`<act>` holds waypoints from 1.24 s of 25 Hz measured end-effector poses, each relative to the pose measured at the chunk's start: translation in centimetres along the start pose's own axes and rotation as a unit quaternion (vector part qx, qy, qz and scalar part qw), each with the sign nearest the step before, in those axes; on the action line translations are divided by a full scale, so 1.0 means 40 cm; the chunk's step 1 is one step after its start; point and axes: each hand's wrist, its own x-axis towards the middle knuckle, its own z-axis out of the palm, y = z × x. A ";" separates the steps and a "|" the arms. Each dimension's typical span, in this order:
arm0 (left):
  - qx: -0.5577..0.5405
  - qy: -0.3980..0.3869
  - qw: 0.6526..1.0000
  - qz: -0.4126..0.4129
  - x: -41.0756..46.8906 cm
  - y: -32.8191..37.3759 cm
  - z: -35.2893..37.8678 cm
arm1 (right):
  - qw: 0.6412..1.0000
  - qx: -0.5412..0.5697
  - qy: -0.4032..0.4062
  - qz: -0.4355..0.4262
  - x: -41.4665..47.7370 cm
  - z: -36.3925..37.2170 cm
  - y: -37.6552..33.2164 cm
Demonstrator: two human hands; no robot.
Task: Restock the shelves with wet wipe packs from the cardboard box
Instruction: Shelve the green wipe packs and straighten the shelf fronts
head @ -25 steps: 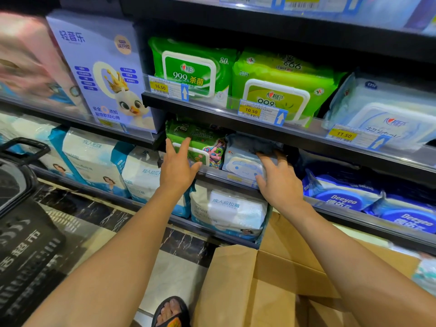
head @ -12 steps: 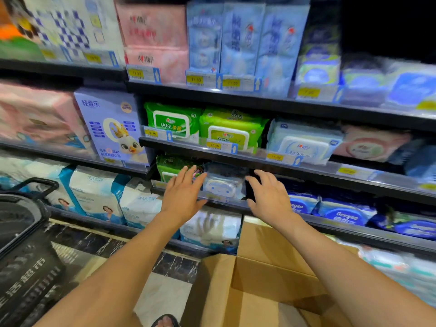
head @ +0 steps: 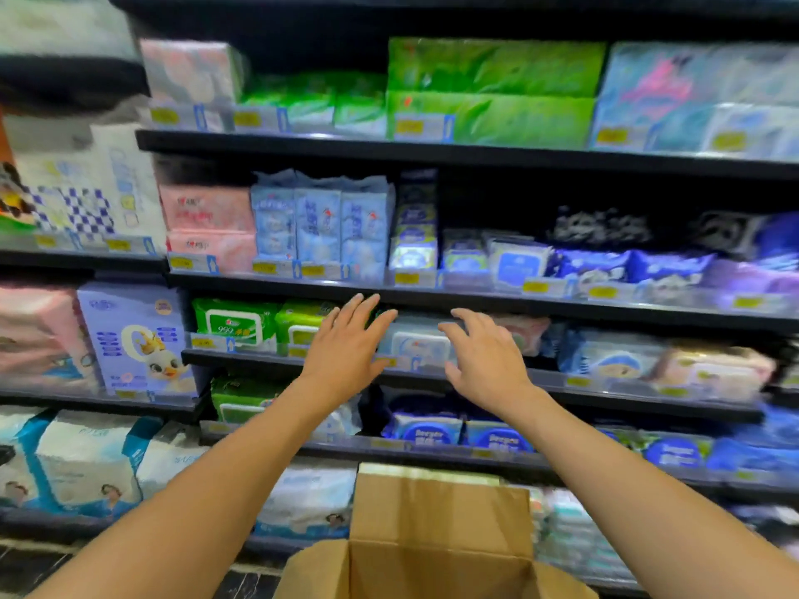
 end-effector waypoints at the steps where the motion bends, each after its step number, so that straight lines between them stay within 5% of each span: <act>1: -0.002 0.015 1.000 0.012 0.031 0.038 -0.028 | 1.000 -0.008 0.007 0.008 -0.006 -0.038 0.039; 15: -0.062 0.050 0.991 0.107 0.423 0.460 -0.160 | 0.986 -0.070 0.047 0.146 -0.067 -0.270 0.548; 23: -0.072 -0.006 0.990 0.122 0.658 0.624 -0.083 | 0.975 -0.042 0.001 0.220 -0.011 -0.240 0.810; 31: -0.054 -0.031 0.994 0.094 0.735 0.654 -0.024 | 0.976 -0.046 -0.014 0.211 0.049 -0.166 0.885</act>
